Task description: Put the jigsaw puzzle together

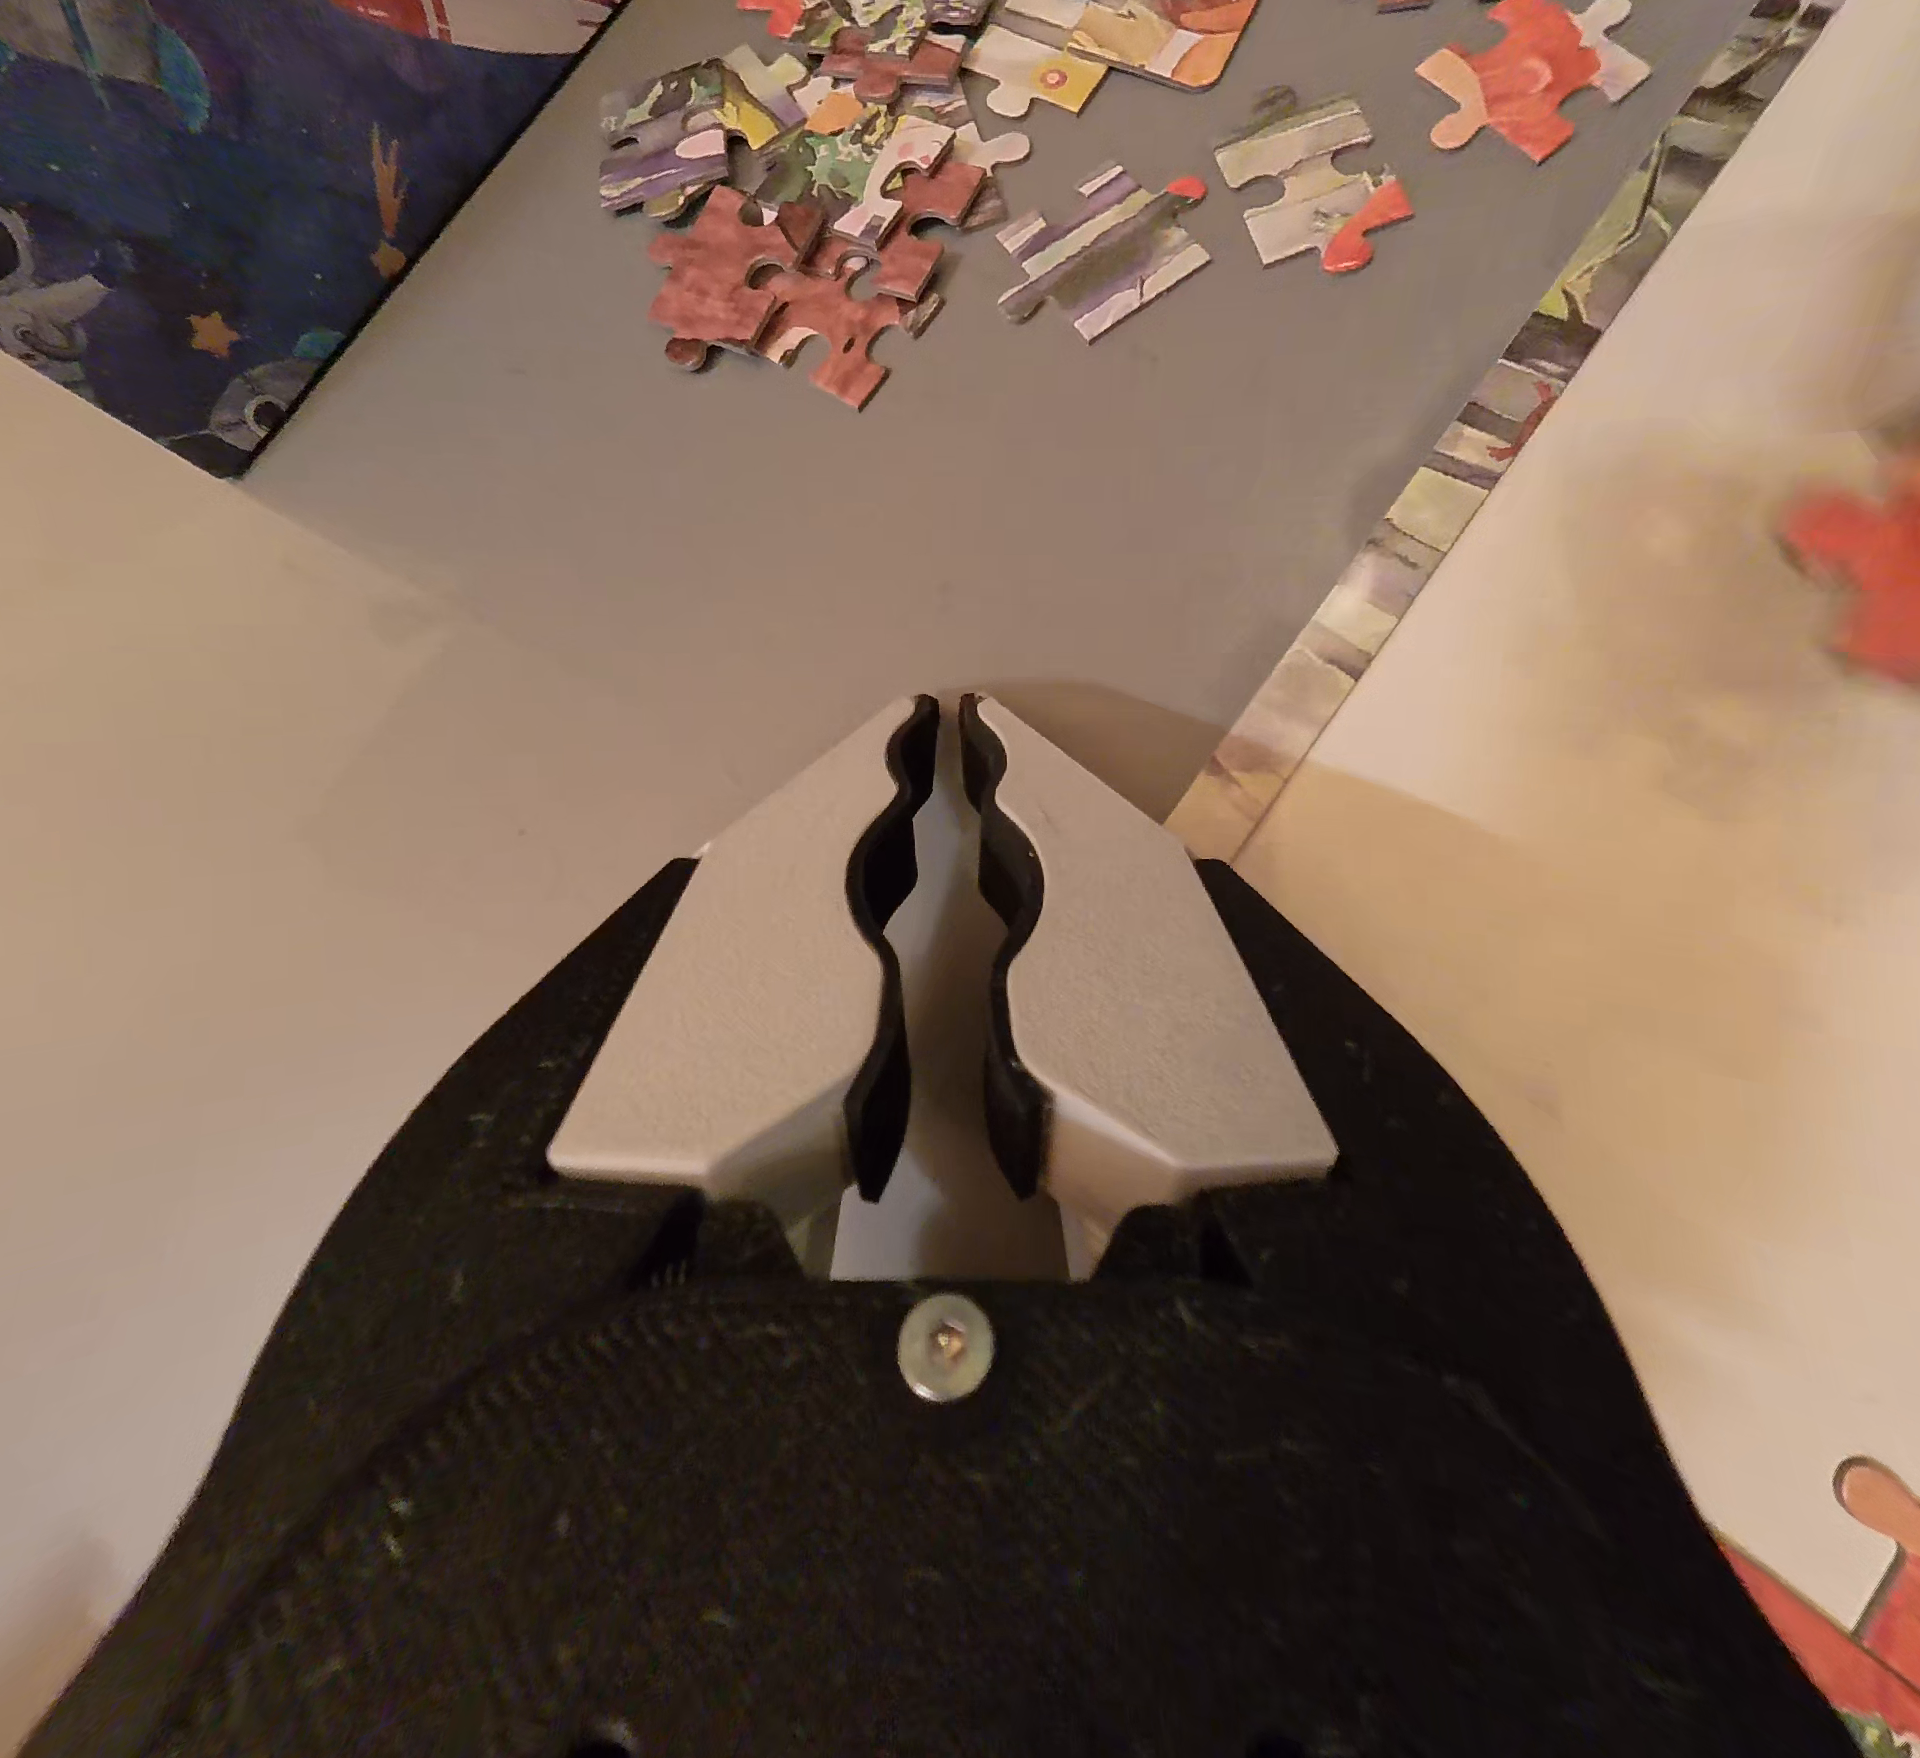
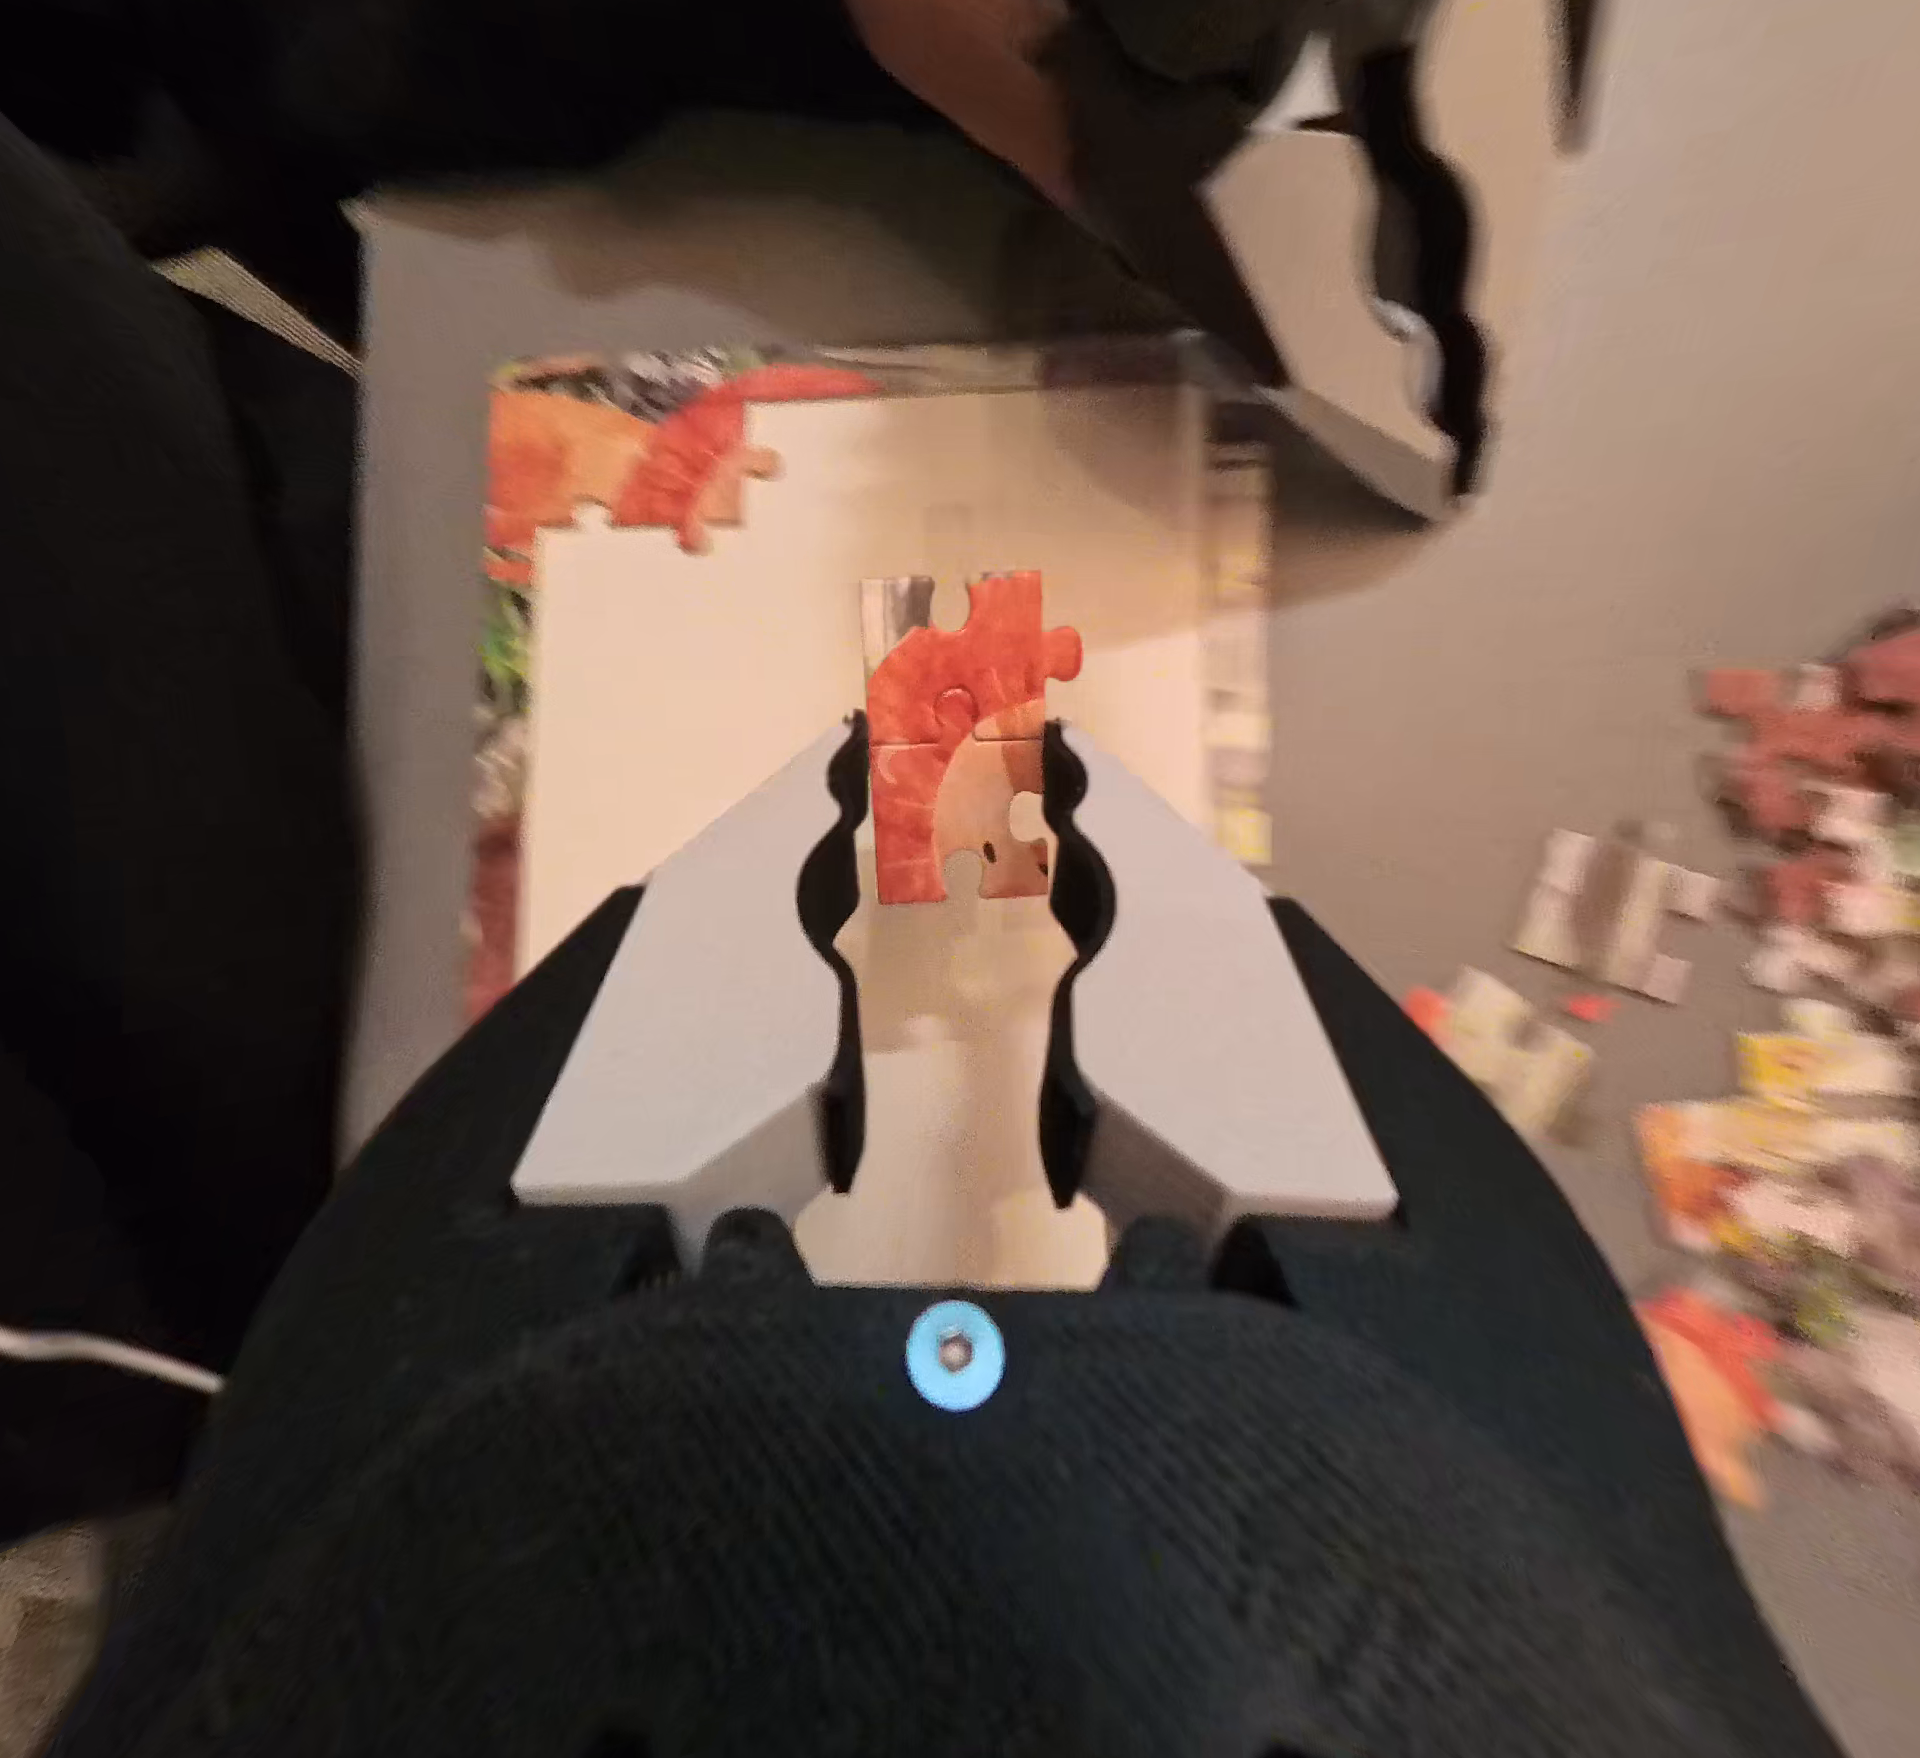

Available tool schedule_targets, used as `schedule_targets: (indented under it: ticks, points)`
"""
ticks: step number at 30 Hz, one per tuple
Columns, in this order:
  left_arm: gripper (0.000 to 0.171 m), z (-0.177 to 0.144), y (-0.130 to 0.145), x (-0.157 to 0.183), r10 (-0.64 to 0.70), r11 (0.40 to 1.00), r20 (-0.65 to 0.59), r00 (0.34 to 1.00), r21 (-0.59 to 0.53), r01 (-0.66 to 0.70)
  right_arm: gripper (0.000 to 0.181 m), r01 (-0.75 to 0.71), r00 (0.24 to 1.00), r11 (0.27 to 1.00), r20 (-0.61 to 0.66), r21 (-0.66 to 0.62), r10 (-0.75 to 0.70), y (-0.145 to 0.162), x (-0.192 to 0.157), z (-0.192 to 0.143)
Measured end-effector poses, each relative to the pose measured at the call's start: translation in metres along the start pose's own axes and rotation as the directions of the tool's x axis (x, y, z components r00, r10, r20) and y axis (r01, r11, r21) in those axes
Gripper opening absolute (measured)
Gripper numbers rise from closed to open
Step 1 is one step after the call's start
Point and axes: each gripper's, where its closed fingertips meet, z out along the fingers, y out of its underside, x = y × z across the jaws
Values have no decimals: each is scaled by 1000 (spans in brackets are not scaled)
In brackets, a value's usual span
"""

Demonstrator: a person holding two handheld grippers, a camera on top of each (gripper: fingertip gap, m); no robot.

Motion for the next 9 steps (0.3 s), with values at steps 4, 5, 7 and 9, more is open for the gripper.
schedule_targets:
  ticks: [4,5,7,9]
  points:
    - [5,0,0,0,1,1000,3,1000,0,-1,31,-74,997,997,26,-39,75,-6,-55,41]
    - [5,0,0,0,3,1000,5,1000,0,-3,31,-77,997,994,7,-73,78,-2,-63,51]
    - [5,0,0,0,9,1000,9,1000,0,-9,31,-72,997,988,-34,-139,68,7,-74,66]
    - [5,0,0,0,14,1000,13,1000,-1,-14,31,-56,995,984,-93,-171,40,12,-77,72]
